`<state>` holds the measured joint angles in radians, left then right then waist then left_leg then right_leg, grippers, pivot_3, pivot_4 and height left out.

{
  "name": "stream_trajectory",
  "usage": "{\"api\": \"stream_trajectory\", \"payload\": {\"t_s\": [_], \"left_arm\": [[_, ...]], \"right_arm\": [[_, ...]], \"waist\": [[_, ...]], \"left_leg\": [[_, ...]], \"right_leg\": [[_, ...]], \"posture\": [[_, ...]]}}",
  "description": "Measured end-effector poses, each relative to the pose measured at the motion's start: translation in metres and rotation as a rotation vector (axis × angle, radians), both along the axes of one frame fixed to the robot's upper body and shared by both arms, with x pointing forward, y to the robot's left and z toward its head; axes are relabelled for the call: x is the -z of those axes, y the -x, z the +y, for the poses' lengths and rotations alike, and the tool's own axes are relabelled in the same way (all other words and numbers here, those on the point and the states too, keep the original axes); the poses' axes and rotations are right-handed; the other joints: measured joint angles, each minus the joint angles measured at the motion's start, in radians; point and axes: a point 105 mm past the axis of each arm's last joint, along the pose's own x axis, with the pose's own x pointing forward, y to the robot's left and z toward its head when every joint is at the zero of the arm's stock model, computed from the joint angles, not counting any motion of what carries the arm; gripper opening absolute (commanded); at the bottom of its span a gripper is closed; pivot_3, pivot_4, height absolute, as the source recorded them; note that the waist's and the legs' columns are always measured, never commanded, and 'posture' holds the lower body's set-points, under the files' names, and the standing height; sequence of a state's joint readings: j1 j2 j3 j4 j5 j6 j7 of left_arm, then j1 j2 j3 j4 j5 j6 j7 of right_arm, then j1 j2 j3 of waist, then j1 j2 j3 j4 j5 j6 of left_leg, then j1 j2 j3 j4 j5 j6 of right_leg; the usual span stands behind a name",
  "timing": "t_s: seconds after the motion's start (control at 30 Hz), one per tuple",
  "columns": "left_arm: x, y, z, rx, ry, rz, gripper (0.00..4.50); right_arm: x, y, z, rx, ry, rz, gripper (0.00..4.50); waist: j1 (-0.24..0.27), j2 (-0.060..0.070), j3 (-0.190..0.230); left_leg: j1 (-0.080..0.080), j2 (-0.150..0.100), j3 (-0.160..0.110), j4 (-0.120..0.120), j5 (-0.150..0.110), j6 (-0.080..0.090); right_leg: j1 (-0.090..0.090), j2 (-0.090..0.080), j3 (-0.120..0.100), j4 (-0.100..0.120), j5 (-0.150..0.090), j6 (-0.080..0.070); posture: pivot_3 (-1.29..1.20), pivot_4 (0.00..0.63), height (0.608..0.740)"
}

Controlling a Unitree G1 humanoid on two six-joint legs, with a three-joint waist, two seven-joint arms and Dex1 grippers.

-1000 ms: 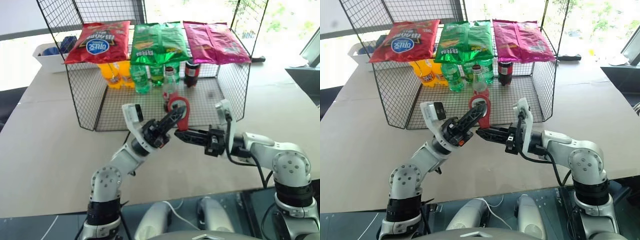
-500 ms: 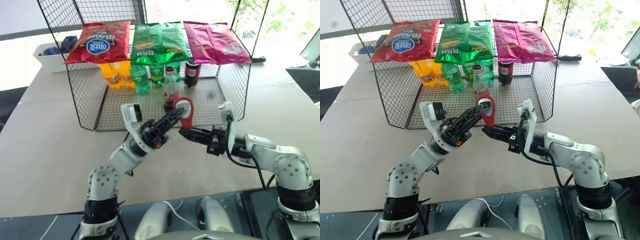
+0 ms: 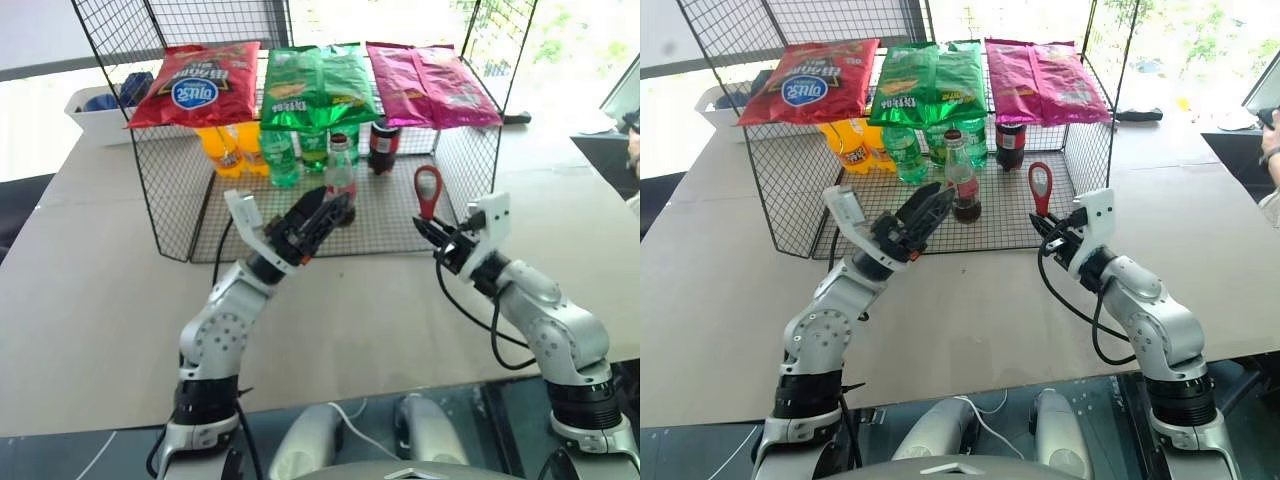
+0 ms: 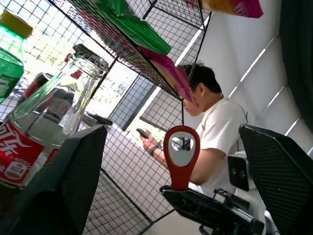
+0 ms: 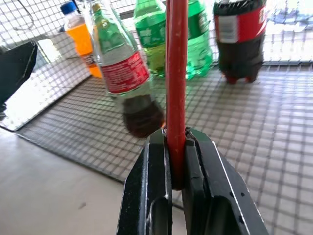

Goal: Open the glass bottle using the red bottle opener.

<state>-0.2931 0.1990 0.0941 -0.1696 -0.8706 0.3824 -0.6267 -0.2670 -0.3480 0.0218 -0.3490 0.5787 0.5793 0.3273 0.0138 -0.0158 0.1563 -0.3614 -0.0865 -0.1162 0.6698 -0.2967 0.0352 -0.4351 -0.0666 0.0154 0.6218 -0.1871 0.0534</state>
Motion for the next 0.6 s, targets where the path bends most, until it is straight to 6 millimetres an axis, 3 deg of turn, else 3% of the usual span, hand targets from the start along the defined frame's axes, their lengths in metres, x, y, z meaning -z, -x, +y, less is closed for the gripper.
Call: {"api": "stream_trajectory", "payload": {"t_s": [0.13, 0.47, 0.6], "left_arm": [[0.003, -0.017, -0.002, -0.066, -0.117, -0.09, 4.44], [-0.008, -0.037, 0.002, -0.225, -0.234, -0.263, 4.44], [-0.006, -0.055, 0.007, -0.345, -0.33, -0.308, 4.44]], "right_arm": [[0.002, 0.002, 0.012, -0.029, 0.005, -0.011, 0.0], [0.001, 0.001, 0.012, -0.018, 0.012, -0.021, 0.0], [0.001, 0.001, 0.013, -0.017, 0.007, -0.023, 0.0]], "waist": [[-0.001, 0.0, 0.0], [0.0, 0.0, 0.0], [0.0, 0.0, 0.0]], "left_leg": [[0.0, 0.0, 0.0, 0.0, 0.0, 0.0], [-0.001, 0.0, -0.001, 0.0, 0.0, 0.0], [0.0, 0.0, -0.001, 0.0, 0.0, 0.0]], "right_leg": [[0.0, 0.0, 0.0, 0.0, 0.0, 0.0], [-0.001, 0.0, 0.0, -0.001, 0.0, 0.0], [0.0, 0.0, -0.001, 0.0, 0.0, 0.0]], "posture": [[0.0, 0.15, 0.734], [0.0, 0.15, 0.734], [0.0, 0.15, 0.734]]}}
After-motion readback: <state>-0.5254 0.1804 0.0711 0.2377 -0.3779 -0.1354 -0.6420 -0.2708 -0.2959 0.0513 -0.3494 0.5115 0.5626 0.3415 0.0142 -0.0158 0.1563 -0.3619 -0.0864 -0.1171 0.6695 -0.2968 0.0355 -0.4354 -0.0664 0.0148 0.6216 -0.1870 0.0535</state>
